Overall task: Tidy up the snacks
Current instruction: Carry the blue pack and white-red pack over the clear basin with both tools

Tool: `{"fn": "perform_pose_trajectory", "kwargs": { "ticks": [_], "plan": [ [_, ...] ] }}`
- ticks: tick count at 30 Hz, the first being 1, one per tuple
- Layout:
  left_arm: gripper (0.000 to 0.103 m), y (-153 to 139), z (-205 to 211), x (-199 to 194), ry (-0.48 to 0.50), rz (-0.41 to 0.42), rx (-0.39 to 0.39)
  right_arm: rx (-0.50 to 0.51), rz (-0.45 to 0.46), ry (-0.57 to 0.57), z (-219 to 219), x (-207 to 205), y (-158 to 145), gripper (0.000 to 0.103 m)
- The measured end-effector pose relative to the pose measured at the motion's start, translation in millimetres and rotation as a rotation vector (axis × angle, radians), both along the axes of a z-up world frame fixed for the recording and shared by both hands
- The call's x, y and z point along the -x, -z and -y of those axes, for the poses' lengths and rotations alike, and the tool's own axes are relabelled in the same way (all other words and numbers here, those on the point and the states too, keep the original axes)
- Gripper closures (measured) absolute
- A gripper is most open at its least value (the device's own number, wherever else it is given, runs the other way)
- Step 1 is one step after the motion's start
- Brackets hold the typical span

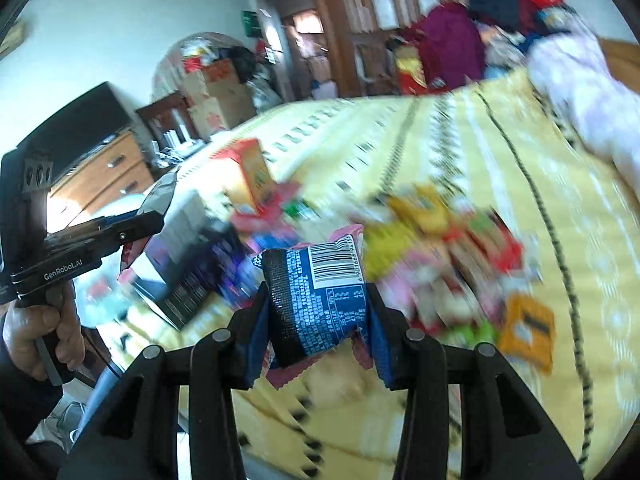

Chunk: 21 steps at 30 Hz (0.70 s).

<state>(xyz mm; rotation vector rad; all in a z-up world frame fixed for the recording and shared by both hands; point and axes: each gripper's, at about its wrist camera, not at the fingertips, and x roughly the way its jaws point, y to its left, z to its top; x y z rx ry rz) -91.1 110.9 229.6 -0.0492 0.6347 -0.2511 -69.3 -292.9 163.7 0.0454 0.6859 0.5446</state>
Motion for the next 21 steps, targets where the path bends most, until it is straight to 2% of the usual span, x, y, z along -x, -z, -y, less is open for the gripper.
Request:
{"fn": "perform_pose_trajectory", "kwargs": {
  "ticks": [5,10,16,21],
  "plan": [
    [0.075,-26,-99,18,-0.222,0.038,0.006,-0.015,0.065,-0.129,-69,-12,-42,0.057],
    [0.075,-30,-183,35,-0.418,0.044,0.032,-0.058,0.069,-0.290,-159,-21,-69,0.056],
    [0.075,-11,-245,44,-0.581,-0.019,0.080,-0.055,0.036,-0.459,-265,-20,-83,0.056],
    [0.075,3,-259,52,-0.622,-0.061,0.089,-0.024,0.002,-0.547,-334,-12,-76,0.056]
  ]
}}
